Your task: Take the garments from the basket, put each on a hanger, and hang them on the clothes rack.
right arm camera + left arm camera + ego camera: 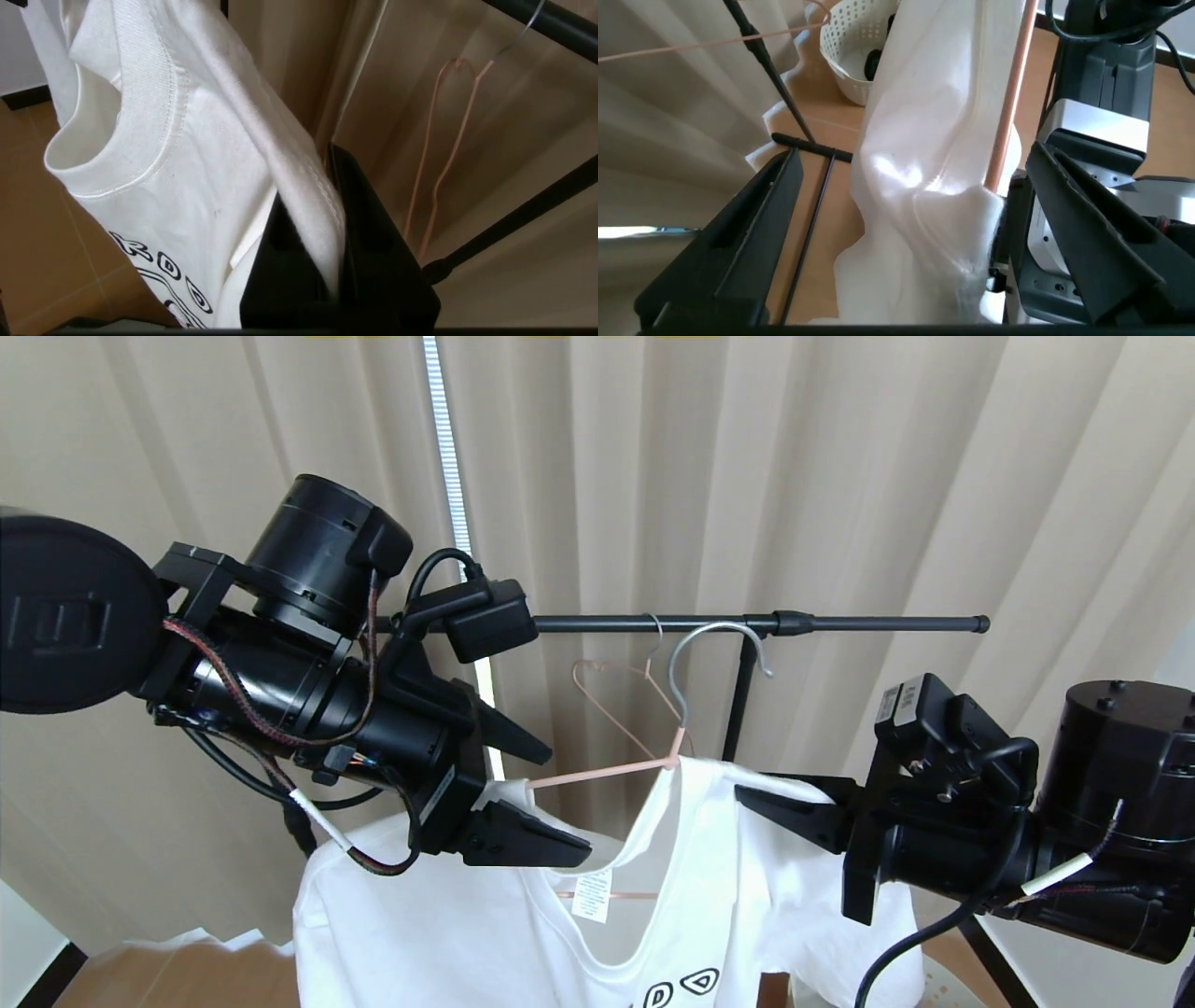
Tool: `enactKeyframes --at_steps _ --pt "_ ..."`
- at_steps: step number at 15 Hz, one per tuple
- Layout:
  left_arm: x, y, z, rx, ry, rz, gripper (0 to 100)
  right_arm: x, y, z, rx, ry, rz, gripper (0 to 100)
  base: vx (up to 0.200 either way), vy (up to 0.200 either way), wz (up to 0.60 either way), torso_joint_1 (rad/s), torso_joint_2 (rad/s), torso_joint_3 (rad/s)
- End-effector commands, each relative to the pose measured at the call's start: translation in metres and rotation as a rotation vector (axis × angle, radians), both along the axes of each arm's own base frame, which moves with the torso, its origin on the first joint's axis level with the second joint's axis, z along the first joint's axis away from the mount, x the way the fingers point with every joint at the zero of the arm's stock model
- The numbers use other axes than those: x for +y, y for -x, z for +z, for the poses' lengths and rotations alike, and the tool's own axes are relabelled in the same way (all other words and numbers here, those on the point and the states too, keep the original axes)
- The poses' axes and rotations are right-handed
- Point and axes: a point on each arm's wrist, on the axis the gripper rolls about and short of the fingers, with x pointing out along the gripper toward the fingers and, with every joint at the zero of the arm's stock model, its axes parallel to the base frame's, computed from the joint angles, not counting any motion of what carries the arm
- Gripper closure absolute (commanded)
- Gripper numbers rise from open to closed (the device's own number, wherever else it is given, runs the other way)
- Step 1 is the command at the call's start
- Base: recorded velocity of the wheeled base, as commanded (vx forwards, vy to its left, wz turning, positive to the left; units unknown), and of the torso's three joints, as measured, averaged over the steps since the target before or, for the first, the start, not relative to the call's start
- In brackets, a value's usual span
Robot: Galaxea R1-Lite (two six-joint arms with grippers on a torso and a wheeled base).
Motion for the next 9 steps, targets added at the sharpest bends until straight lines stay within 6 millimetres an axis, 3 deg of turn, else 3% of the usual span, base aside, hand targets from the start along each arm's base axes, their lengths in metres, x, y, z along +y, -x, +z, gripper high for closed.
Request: enactKeyframes --at_steps 1,9 --pt "-0.0014 0.0010 -0.0021 0.002 -0.011 0.001 0 0.0025 0.0012 -0.0010 0.002 0.003 0.010 100 0.000 0.000 0.00 0.000 0.00 0.000" --pt "-0.0044 0.0059 -0.0090 0.021 -0.031 -0.012 0 0.0037 0.0041 0.0001 -0.001 0.000 0.020 100 0.000 0.000 0.00 0.000 0.00 0.000"
